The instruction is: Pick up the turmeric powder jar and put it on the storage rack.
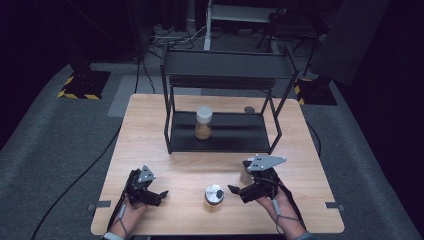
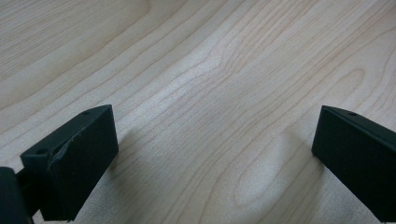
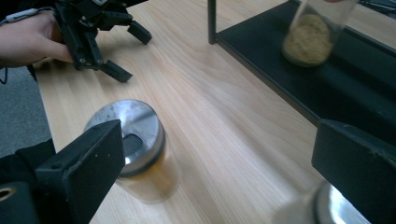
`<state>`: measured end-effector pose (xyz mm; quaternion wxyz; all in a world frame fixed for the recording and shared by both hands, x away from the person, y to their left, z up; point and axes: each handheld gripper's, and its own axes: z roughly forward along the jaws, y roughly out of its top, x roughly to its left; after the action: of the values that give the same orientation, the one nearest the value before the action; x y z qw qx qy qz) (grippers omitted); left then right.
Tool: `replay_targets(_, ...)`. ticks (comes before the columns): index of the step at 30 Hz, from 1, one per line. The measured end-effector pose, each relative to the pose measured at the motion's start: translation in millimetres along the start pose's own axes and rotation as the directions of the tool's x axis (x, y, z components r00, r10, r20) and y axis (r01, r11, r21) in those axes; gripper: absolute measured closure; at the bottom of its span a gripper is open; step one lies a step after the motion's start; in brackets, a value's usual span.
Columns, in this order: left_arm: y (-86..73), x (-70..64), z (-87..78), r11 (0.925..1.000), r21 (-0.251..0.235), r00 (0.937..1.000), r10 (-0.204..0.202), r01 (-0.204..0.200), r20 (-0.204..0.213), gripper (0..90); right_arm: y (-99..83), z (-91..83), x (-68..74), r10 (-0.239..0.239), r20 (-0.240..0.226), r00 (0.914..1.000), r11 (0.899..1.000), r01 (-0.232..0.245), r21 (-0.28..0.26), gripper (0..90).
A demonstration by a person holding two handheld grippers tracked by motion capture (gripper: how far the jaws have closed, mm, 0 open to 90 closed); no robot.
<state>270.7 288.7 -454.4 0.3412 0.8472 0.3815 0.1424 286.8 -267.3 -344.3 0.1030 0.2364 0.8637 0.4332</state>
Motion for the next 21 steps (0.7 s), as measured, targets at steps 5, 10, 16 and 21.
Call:
replay_targets(5,0.0,0.1,0.0,1.0000,0.000,1.0000,0.001,-0.001,0.000,0.0,8.2,7.7,6.2,-0.018,-0.026,0.9995,1.000,0.018,-0.009,2.3)
replay_targets(10,0.0,0.1,0.0,1.0000,0.000,1.0000,0.001,-0.001,0.000,0.0,12.9,16.8,13.5,-0.027,-0.034,0.9990,1.000,0.027,-0.014,2.0)
replay_targets(16,0.0,0.3,-0.1,1.0000,0.000,1.0000,0.001,-0.001,0.001,0.0,16.7,27.4,22.0,-0.041,-0.050,0.9979,0.999,0.041,0.001,1.9)
replay_targets(21,-0.1,1.1,-0.2,1.0000,0.000,1.0000,0.002,-0.002,0.003,0.0,17.3,36.4,31.3,-0.063,-0.054,0.9966,0.998,0.064,0.025,1.9)
